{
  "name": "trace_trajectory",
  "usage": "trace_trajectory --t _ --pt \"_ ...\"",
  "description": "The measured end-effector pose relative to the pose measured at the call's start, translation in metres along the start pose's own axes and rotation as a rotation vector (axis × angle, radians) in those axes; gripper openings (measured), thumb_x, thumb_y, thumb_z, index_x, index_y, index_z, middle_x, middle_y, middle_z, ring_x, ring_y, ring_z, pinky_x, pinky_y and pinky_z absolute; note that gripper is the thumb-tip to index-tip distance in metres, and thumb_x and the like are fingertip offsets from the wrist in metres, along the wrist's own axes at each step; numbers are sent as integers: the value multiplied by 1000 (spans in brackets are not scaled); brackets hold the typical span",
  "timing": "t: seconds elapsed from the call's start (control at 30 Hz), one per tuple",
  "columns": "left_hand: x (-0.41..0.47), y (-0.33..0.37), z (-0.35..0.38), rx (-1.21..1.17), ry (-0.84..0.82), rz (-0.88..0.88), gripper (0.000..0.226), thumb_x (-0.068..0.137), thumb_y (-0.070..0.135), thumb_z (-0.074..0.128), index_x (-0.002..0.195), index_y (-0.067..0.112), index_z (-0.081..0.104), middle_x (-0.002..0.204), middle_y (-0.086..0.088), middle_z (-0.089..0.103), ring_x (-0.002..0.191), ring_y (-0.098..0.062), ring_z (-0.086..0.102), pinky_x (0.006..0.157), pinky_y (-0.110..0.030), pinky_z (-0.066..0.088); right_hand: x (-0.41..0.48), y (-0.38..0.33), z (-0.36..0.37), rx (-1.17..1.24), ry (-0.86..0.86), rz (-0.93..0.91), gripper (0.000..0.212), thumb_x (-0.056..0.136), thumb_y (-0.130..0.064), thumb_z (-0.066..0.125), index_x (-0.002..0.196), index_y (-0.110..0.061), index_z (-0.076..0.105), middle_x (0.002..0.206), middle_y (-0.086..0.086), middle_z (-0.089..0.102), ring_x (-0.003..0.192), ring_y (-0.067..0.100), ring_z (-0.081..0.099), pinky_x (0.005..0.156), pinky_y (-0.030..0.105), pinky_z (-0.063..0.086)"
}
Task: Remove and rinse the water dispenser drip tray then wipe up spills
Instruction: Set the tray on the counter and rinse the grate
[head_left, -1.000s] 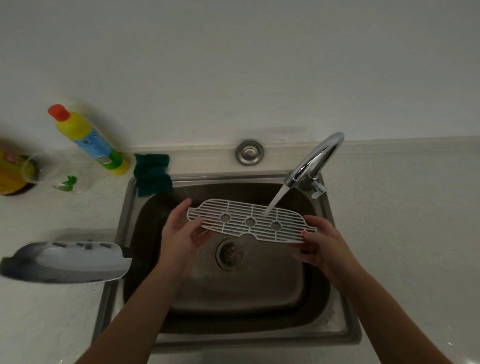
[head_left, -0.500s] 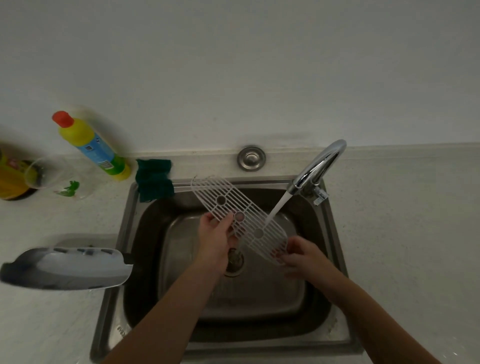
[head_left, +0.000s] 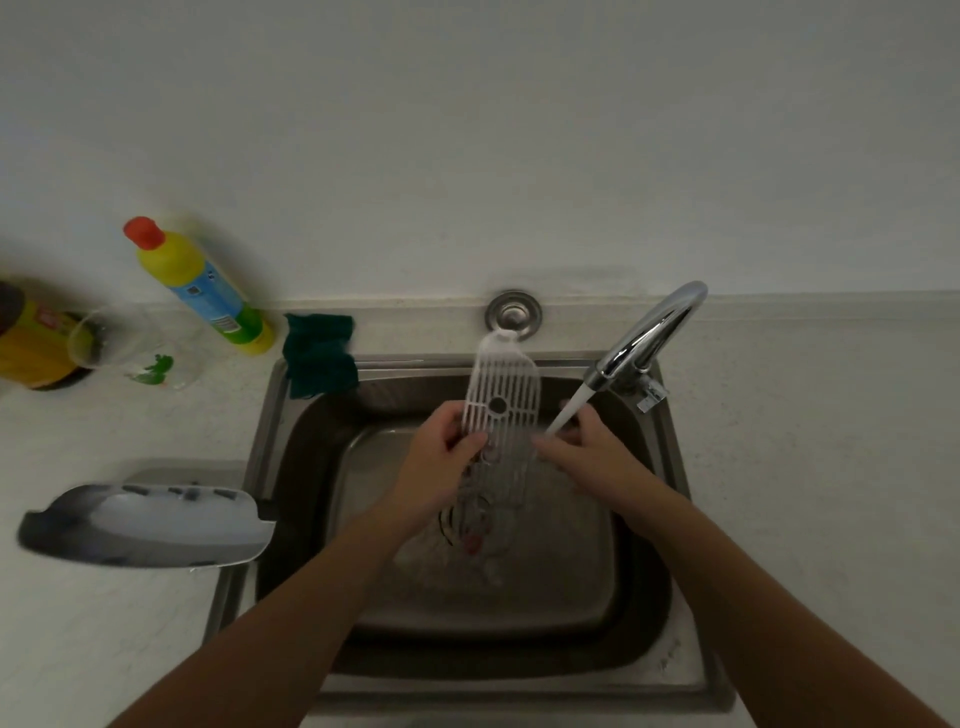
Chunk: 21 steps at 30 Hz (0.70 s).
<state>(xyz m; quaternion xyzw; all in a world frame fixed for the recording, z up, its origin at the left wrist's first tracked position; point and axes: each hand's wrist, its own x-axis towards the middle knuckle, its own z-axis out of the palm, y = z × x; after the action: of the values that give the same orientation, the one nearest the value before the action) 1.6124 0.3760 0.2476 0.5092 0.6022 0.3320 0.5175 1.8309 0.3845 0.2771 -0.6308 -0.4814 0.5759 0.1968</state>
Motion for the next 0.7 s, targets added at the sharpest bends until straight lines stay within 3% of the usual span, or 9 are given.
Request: trace_trajectory --t 0.1,0.17,0.23,0.33,0.4,0.47,0.53,0.6,0.7 --pt "2 2 4 189 -156 70 30 103 18 60 120 42 61 97 14 74 91 0 72 82 -24 58 5 -25 0 -32 79 -128 32 94 -34 70 121 -20 62 103 2 76 89 15 76 83 43 64" --pt "3 5 2 228 -222 84 41 104 20 57 120 58 57 99 21 73 93 2 71 78 -15 54 7 -30 -3 -120 106 -133 16 98 -31 65 108 -18 67 93 6 77 81 19 77 73 42 66" --pt "4 7 -5 253 -264 96 47 105 24 54 119 69 53 107 34 69 99 5 69 82 -13 54 5 -25 -8 -80 67 -123 19 98 -35 65 110 -20 67 92 4 76 80 19 77 62 34 64" --pt "5 -3 -14 262 -302 71 40 103 30 57 127 61 56 113 25 72 103 3 69 90 -25 57 -3 -14 -9 87 5 -136 18 93 -39 71 109 -31 68 95 -2 78 82 15 78 60 29 62" --pt "-2 -15 -16 254 -203 31 37 100 35 63 132 52 57 111 13 73 98 2 69 86 -27 58 -8 -4 -6 192 65 -135 10 92 -32 73 102 -34 71 95 -3 79 83 19 79 60 33 63" --pt "-13 -29 -18 230 37 -50 56 93 35 73 144 40 50 124 11 66 104 0 65 91 -30 58 -11 7 -5 305 194 -101 11 95 -24 70 105 -27 71 96 -1 80 87 23 79 64 41 65" --pt "-25 -41 -16 91 282 -200 77 88 33 80 154 25 41 140 5 59 119 -9 62 102 -39 55 -16 21 -2 472 286 -41 14 98 -21 66 111 -21 70 101 2 80 92 24 79 72 48 66" --pt "-30 -42 -7 -208 367 -435 74 89 35 80 152 16 44 140 -7 63 122 -22 64 103 -44 55 -24 33 3 658 330 12 16 98 -19 66 114 -20 69 106 4 80 96 26 78 77 48 65" --pt "-32 -30 15 -625 107 -593 44 103 39 59 137 12 63 131 -15 72 120 -29 67 97 -42 55 -32 47 21 882 317 90 21 98 -17 65 119 -18 68 113 8 79 103 29 76 85 50 62"
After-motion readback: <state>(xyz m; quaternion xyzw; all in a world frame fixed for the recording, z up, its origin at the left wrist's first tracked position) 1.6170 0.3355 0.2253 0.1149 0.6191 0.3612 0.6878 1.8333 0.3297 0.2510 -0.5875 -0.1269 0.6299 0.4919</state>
